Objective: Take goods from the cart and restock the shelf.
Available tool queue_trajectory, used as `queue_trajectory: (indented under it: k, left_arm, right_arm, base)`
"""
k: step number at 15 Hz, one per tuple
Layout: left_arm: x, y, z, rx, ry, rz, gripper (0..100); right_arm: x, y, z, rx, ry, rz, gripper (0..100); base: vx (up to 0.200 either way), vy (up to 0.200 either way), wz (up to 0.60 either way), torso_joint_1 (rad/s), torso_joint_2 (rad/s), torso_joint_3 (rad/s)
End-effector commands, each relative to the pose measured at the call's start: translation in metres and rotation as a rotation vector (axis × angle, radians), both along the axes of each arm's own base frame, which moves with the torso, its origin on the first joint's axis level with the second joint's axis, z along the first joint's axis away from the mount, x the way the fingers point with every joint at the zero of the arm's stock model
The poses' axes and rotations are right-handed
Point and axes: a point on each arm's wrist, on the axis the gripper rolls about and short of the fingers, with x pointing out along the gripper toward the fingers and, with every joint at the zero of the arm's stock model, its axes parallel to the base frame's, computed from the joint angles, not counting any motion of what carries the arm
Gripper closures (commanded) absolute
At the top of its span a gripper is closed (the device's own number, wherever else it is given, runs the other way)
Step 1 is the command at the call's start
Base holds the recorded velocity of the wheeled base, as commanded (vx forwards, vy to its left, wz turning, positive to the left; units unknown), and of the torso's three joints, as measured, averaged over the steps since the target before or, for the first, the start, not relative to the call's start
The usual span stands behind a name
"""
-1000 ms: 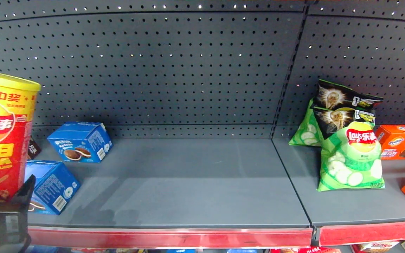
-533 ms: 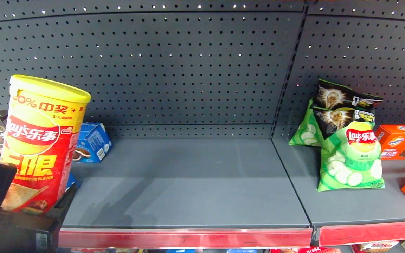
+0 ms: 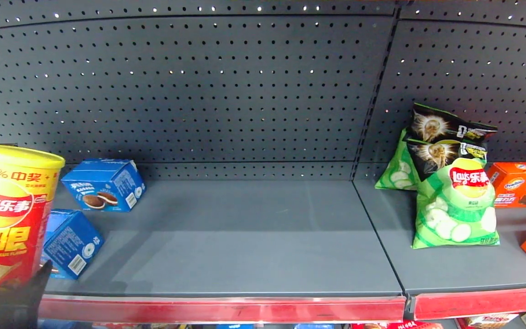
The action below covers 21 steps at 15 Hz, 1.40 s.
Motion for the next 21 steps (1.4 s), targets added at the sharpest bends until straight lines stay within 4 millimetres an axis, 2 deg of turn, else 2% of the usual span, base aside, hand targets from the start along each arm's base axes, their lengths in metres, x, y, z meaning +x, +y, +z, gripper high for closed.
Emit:
queue_trajectory:
  k: [1,4,7,12,18,21]
  left_arm:
    - [-0.003,0.016,-0.003,-0.005,-0.014,0.123,100]
    - [0.006,0.031,0.01,-0.006,-0.079,0.197,100]
    - [0.008,0.038,0.012,0.025,-0.081,0.193,100]
    - [0.014,0.033,0.016,0.03,-0.101,-0.07,100]
    - [0.024,0.029,0.018,0.072,-0.096,-0.176,100]
    - [0.026,0.023,0.019,0.084,-0.107,-0.287,100]
  right_arm:
    - [0.002,0.0,-0.001,0.002,0.001,0.0,100]
    - [0.013,0.0,-0.006,0.002,-0.011,0.004,100]
    - [0.015,0.0,-0.006,0.003,-0.029,0.007,100]
    - [0.015,0.0,-0.005,0.007,-0.034,0.013,100]
    - [0.019,0.0,-0.009,0.019,-0.023,0.023,100]
    - [0.019,0.0,-0.009,0.028,-0.028,0.023,100]
  base:
    - [0.0,0.0,0.0,0.0,0.0,0.0]
    - [0.0,0.0,0.0,0.0,0.0,0.0]
    - [0.0,0.0,0.0,0.0,0.0,0.0]
    - [0.0,0.0,0.0,0.0,0.0,0.0]
    - [0.0,0.0,0.0,0.0,0.0,0.0]
    - [0.0,0.0,0.0,0.0,0.0,0.0]
